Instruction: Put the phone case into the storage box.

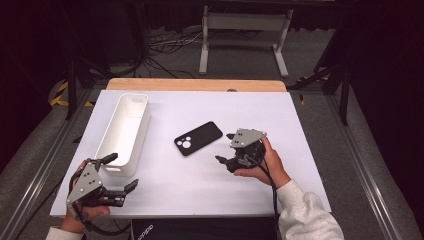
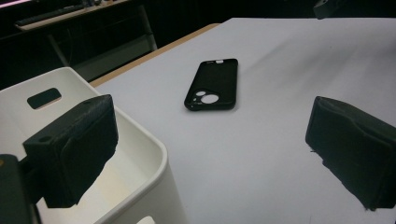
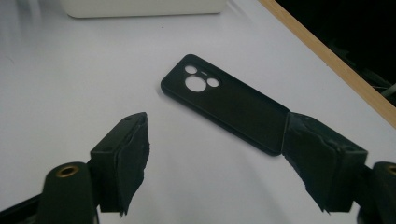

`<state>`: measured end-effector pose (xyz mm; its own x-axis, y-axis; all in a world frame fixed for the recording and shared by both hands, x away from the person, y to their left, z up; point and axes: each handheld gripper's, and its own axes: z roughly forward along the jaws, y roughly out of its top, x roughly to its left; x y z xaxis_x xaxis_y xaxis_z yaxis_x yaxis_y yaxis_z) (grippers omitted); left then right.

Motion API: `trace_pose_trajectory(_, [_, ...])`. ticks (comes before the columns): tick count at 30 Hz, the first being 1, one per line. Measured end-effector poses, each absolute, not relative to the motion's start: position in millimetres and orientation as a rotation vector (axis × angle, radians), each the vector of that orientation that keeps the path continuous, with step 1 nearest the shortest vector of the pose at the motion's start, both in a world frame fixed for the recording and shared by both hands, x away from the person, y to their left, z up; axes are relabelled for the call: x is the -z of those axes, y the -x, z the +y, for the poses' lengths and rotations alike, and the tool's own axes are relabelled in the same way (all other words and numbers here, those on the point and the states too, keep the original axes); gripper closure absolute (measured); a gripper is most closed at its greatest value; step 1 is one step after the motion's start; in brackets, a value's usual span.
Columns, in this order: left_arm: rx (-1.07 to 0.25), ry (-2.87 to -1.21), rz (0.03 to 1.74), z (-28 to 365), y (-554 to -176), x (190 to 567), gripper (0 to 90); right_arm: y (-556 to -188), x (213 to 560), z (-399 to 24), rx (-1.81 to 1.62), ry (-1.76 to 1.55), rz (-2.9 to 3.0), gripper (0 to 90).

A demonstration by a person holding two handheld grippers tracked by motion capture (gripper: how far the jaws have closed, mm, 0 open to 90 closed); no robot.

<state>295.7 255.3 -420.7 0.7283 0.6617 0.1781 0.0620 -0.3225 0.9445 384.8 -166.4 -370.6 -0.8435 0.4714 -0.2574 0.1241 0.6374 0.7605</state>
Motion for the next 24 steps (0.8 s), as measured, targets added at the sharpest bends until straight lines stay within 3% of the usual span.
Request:
trace_pose_trajectory(5, [-0.669,-1.823,0.567,255,-296,421,3.5,-393,370,-163,-1.081,-0.474,2.416,36.6])
trace_pose_trajectory(9, [-0.668,-1.819,0.566,255,-296,421,3.6,-404,371,-159,-1.086,-0.494,2.404,52.3])
trace_pose_trajectory(10, [-0.668,-1.819,0.566,255,-296,421,3.7,-404,371,-159,-1.086,-0.494,2.404,52.3])
trace_pose_trajectory(18, [-0.666,-1.83,0.563,255,-296,421,3.9,-436,382,-155,-1.096,-0.68,2.395,88.3])
trace_pose_trajectory(24, [-0.658,-1.828,0.569,253,-297,422,4.2,-456,392,-149,-1.095,-0.709,2.394,90.0])
